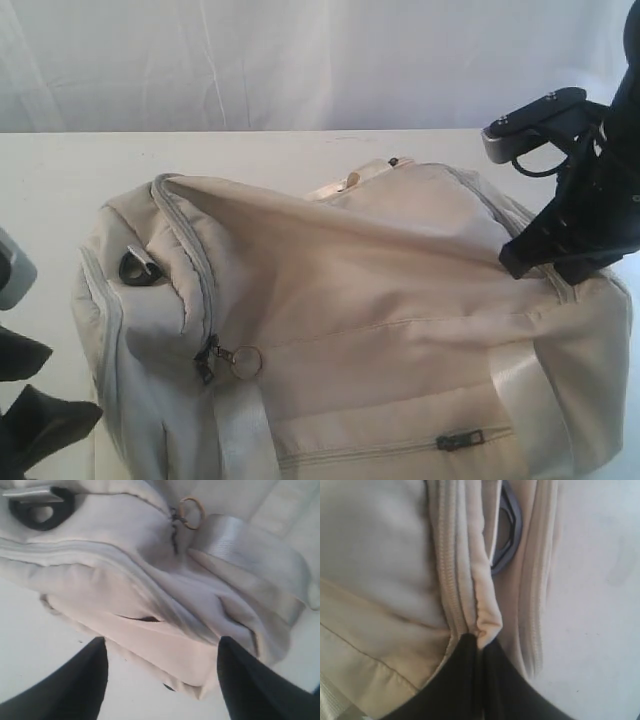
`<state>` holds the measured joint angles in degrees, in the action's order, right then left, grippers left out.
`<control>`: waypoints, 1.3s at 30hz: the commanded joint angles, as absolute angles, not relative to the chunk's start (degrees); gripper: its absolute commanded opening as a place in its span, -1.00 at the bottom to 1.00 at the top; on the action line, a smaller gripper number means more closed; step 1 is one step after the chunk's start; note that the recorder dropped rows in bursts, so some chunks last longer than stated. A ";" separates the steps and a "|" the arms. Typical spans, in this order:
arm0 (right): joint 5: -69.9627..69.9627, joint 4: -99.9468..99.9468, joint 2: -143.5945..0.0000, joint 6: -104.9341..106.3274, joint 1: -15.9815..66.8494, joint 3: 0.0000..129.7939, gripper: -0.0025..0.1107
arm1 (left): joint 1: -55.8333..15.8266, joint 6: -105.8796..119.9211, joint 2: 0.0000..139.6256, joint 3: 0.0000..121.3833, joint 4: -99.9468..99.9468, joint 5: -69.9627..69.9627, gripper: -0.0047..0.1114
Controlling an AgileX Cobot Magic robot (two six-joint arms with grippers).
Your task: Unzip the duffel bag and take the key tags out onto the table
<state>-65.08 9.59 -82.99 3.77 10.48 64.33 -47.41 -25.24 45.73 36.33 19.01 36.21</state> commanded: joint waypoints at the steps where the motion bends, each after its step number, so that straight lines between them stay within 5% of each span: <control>1: -64.42 9.35 -82.42 4.26 10.11 63.38 -0.95 | -47.37 -33.50 48.26 34.49 25.85 28.64 0.22; 5: -62.28 9.26 -81.41 4.26 10.11 63.49 -0.75 | -47.25 -33.76 51.96 34.36 27.36 23.46 0.22; 13: -62.01 8.49 -76.43 4.26 10.11 65.55 0.06 | -41.95 -41.19 60.66 34.36 35.50 22.26 0.21; 17: -61.47 8.49 -72.90 3.52 10.11 65.55 0.08 | -40.21 -41.35 63.88 34.36 36.25 20.97 0.04; 23: -59.74 6.14 -68.40 2.44 10.21 65.55 0.08 | -39.99 -40.95 64.60 35.18 39.89 28.46 -0.92; 39: -58.58 -17.22 -67.00 16.27 10.21 65.55 0.08 | -39.99 -25.44 64.60 43.59 44.18 49.69 -0.91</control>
